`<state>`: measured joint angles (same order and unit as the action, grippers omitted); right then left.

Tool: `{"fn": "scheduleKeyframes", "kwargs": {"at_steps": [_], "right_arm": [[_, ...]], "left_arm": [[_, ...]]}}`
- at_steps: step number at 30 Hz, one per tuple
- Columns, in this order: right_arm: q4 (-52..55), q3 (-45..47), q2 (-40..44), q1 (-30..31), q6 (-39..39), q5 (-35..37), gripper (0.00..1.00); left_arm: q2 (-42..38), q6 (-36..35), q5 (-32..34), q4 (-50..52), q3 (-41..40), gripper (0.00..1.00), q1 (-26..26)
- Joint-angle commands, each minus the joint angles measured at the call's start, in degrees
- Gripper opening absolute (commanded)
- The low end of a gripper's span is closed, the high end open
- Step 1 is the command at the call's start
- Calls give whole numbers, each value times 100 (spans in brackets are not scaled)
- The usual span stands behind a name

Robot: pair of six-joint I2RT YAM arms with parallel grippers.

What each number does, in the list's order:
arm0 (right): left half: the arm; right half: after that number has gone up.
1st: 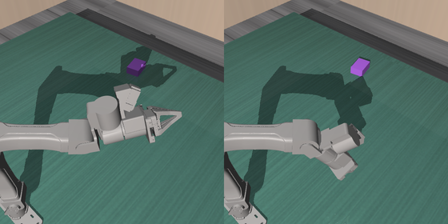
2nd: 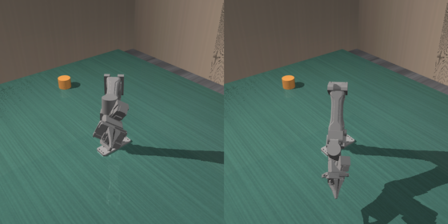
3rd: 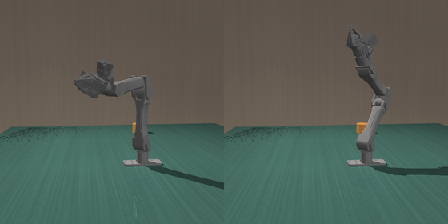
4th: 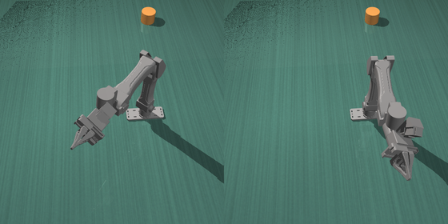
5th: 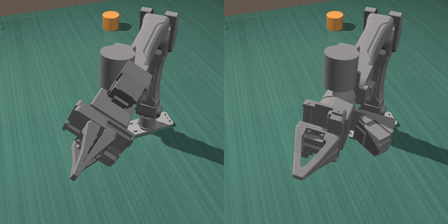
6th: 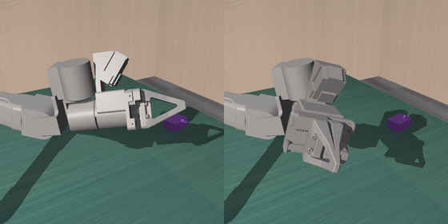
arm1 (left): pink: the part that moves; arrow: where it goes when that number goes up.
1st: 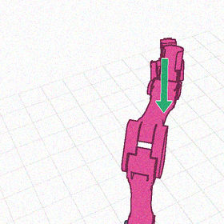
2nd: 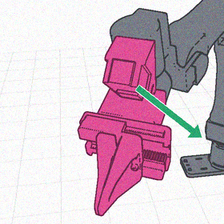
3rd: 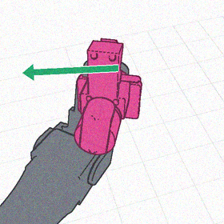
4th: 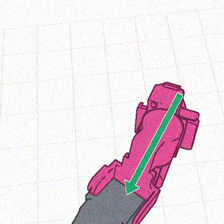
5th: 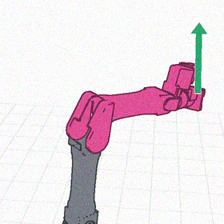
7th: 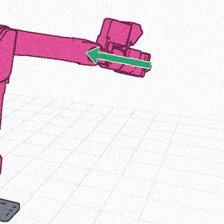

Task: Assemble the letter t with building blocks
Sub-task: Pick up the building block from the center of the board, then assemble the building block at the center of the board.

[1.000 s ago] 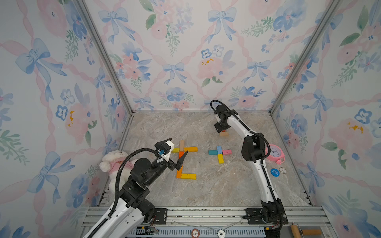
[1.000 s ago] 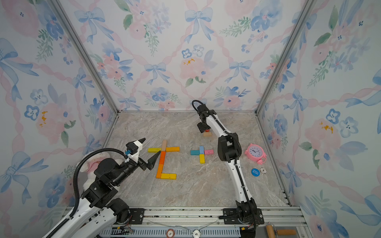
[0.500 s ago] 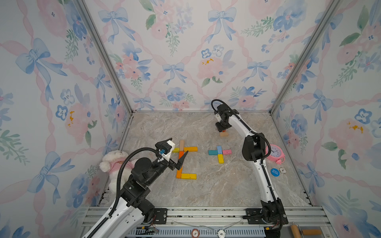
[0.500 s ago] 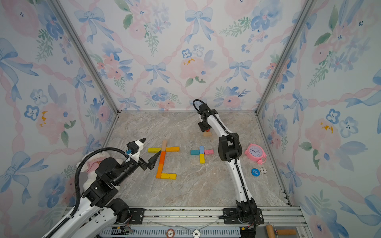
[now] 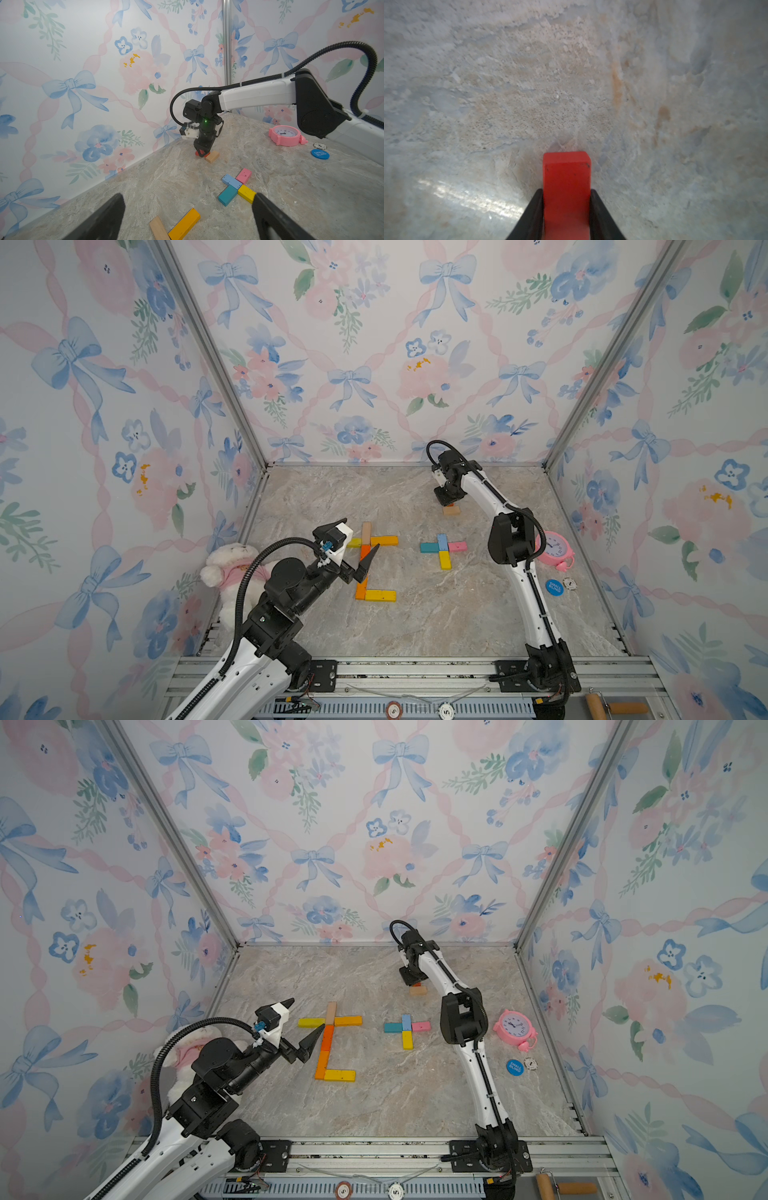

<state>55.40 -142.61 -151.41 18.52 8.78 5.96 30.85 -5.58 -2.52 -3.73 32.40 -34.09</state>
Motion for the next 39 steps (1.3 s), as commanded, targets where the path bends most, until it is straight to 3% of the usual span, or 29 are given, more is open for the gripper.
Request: {"fn": "scheduleKeyframes", "kwargs": {"at_steps": [1,8,13,17,27,39], "right_arm": [[53,12,-7,-53,-157,-19,31],[-66,117,420,-62,-769,99,23],[-195,572,1073,-51,-1567,61,22],[-433,1393,1805,32,-2160,29,22],[-1062,3768,3478,441,-2683,425,22],[-1664,6468,5340,1291,-3692,799,22]], "left_arm": [[-43,-67,-11,-93,-6,98,42],[-36,-62,-29,-93,-13,98,41],[-28,-55,-32,-102,-11,98,35],[-35,-41,-31,-89,-5,98,42],[-70,-22,-54,-75,6,98,42],[-98,-14,-60,-74,3,98,34]]}}
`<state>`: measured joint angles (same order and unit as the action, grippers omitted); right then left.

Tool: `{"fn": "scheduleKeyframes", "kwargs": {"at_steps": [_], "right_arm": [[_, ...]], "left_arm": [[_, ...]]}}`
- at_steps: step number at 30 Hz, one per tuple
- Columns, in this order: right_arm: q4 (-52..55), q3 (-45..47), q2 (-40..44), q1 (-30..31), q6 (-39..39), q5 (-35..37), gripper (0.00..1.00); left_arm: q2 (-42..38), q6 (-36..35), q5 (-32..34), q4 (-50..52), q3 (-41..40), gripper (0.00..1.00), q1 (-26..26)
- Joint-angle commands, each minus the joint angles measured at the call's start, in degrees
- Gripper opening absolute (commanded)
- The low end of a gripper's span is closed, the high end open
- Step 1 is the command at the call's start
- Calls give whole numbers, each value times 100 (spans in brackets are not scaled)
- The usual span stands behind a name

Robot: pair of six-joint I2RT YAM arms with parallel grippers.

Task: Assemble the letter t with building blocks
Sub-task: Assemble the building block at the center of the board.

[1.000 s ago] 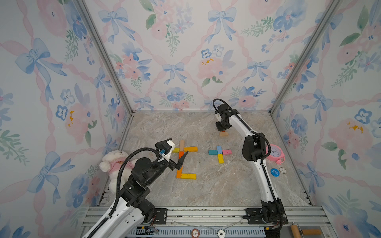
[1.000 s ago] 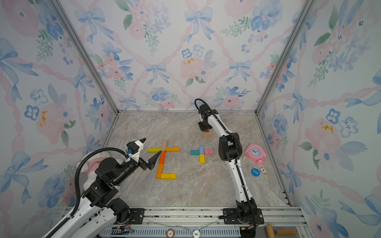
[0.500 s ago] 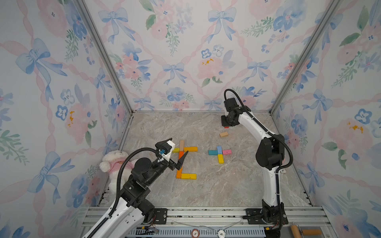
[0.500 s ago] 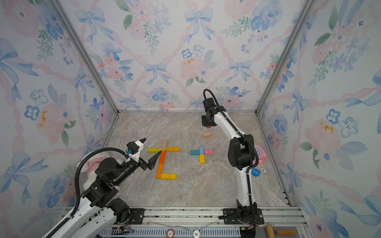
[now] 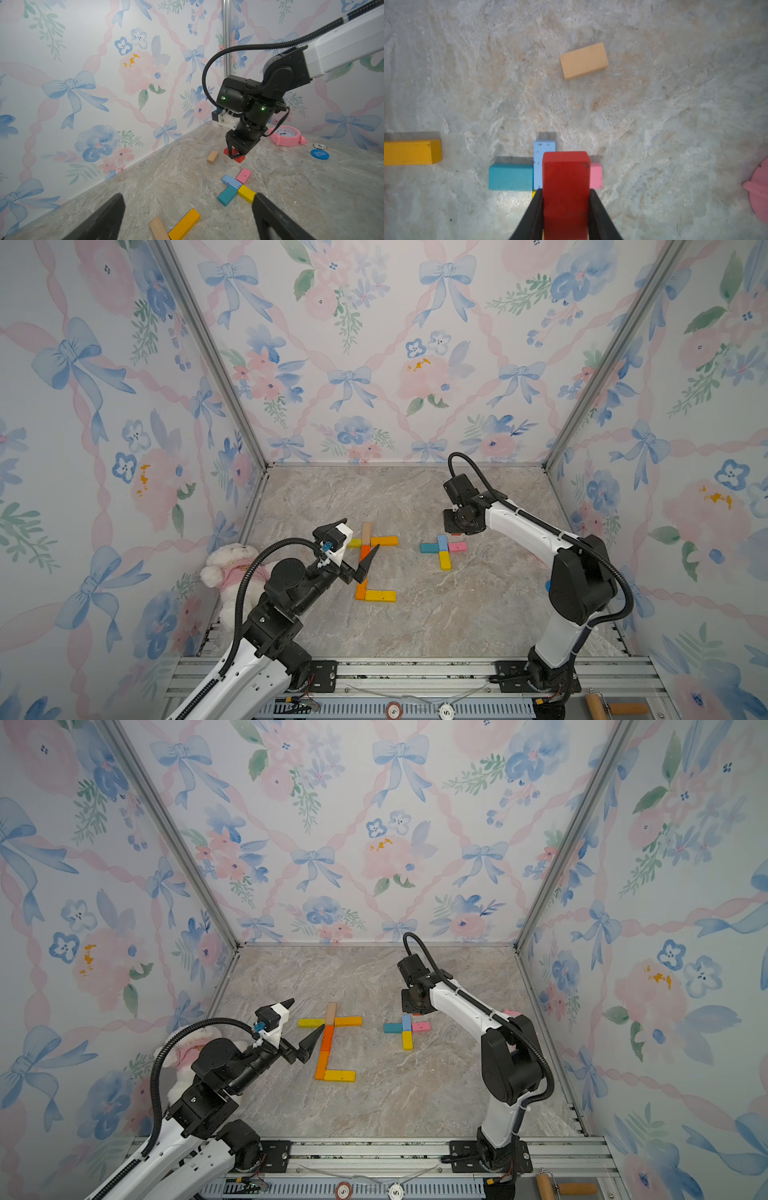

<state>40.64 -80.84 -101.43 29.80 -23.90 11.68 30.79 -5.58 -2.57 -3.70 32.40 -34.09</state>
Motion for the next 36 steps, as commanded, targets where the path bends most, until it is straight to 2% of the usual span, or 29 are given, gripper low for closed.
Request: {"fn": "scheduleKeyframes", "kwargs": {"at_steps": [1,10,17,27,36], "right_arm": [[-201,449,465,263,-507,289,23],[-127,1622,1334,929,-1341,556,22],[-114,2137,1598,1339,-1777,655,22],[-201,2476,1574,1734,-2144,677,22],[-418,2554,1325,1766,-2129,575,22]], "left_arm": [[-93,-13,-53,-79,1,98,38],[-145,8,-96,-100,3,98,34],[-172,21,-101,-103,-4,98,39],[-153,6,-87,-113,-6,98,36],[-138,5,-87,-105,-7,98,36]]}}
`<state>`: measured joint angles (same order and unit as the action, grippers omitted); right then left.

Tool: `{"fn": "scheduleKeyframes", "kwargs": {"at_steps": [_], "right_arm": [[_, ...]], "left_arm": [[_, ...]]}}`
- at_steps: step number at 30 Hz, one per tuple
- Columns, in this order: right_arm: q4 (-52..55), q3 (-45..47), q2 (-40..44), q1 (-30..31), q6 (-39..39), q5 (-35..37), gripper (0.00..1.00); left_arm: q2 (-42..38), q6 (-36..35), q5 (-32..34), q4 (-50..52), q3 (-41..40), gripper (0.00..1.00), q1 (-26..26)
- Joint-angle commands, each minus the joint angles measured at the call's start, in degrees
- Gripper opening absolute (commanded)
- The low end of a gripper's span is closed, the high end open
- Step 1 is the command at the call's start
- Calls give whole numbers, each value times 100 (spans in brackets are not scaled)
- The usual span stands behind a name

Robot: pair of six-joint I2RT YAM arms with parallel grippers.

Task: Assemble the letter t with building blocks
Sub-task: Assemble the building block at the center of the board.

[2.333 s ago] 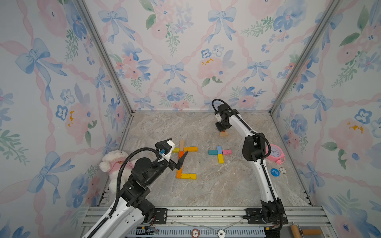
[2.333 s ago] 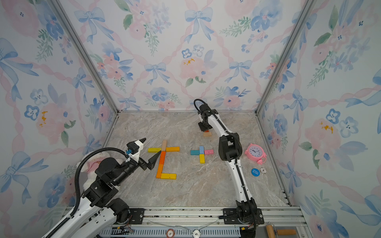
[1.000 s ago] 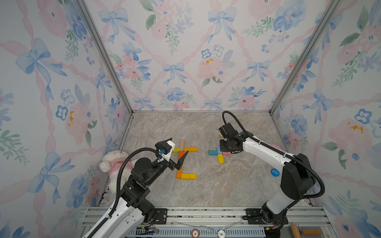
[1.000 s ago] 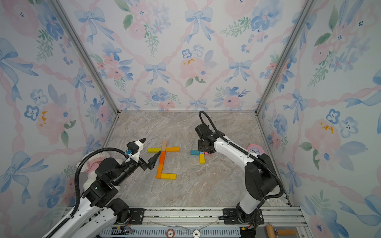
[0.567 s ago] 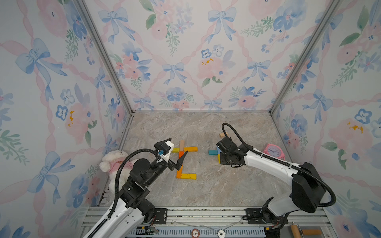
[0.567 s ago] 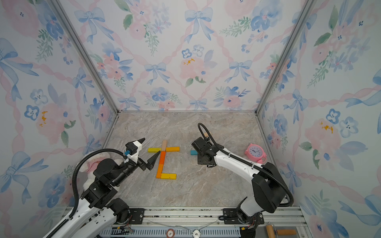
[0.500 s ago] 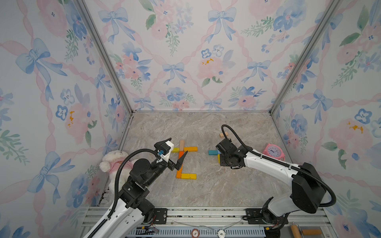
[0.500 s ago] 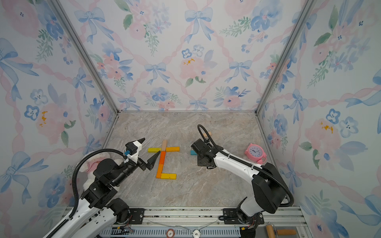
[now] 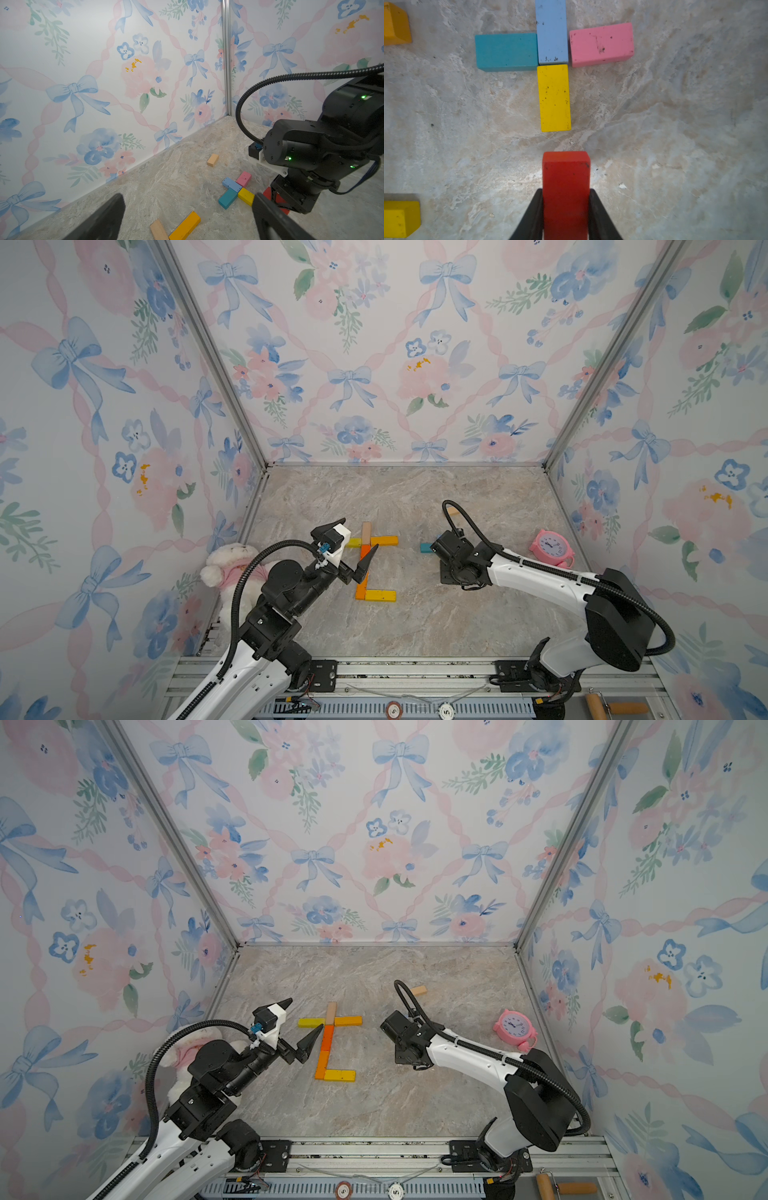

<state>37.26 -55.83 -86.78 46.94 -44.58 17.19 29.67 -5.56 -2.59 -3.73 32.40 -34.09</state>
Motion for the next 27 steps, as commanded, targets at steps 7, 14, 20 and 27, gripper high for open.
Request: {"fn": "scheduleKeyframes", "kwargs": {"at_steps": [7,14,20,27], "right_arm": [[-184,37,-398,70,-16,-75,22],[-276,32,-622,86,53,-167,22],[-278,35,-761,96,84,-146,22],[-324,10,-964,102,158,-141,22]], "left_arm": [[-20,3,-89,-110,-15,98,42],[-8,-5,-94,-108,-7,98,41],[-22,-1,-95,-110,-10,98,42],[-5,-4,-107,-98,-7,98,40]]}}
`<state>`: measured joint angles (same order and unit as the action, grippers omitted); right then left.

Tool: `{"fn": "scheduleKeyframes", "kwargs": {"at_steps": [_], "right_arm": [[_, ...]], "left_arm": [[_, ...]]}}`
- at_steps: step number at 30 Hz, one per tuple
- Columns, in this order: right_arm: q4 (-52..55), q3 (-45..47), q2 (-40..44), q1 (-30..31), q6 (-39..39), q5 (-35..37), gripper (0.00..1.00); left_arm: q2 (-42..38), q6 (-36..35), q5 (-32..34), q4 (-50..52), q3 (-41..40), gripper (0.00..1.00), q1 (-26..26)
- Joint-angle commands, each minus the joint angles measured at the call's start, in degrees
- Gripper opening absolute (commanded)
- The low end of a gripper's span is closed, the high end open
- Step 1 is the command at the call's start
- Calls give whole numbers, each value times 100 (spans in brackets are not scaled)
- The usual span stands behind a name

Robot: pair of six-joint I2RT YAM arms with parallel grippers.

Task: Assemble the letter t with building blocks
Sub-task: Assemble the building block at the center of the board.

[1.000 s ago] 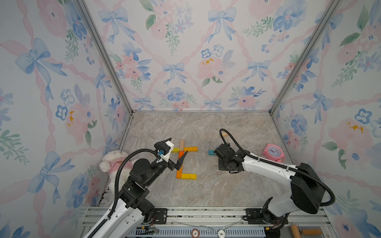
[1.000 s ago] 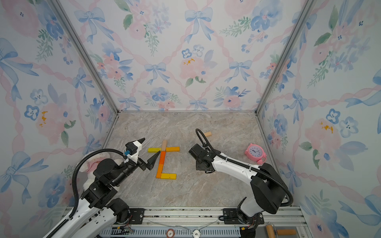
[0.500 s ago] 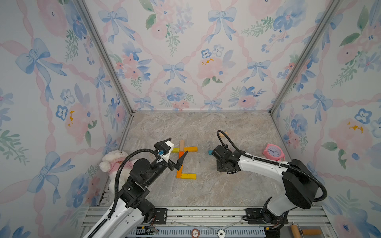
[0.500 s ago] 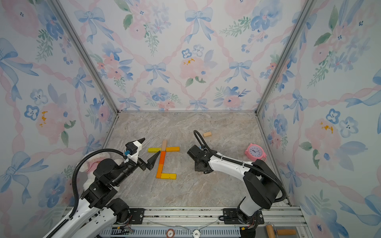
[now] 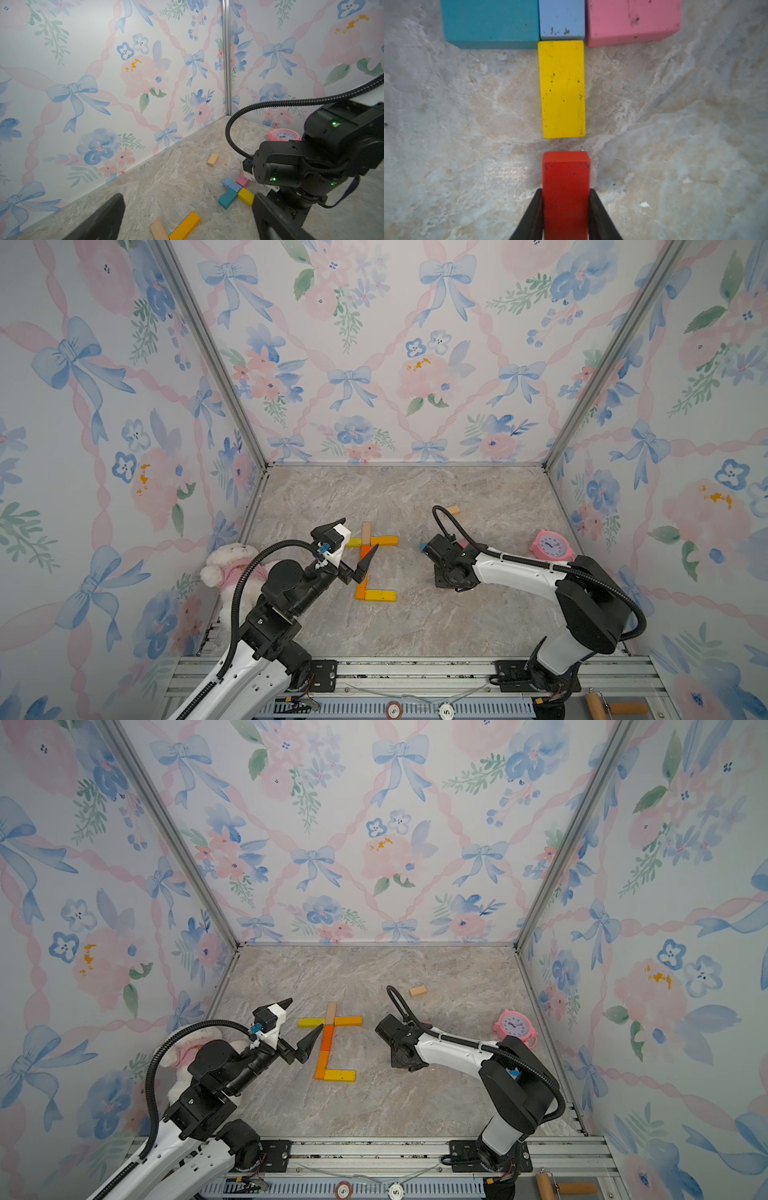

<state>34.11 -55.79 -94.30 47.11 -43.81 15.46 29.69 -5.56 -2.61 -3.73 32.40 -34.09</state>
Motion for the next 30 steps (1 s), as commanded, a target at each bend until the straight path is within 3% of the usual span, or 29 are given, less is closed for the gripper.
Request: {"fn": "scheduleKeyframes", "kwargs": {"at_steps": [1,30], "right_arm": [[-1,-1,-247,85,101,28,22],[77,-186,-642,-34,205,88,23]], "left_arm": [[-7,2,-107,-96,-13,98,42],[6,-23,-107,-102,-7,98,36]]}}
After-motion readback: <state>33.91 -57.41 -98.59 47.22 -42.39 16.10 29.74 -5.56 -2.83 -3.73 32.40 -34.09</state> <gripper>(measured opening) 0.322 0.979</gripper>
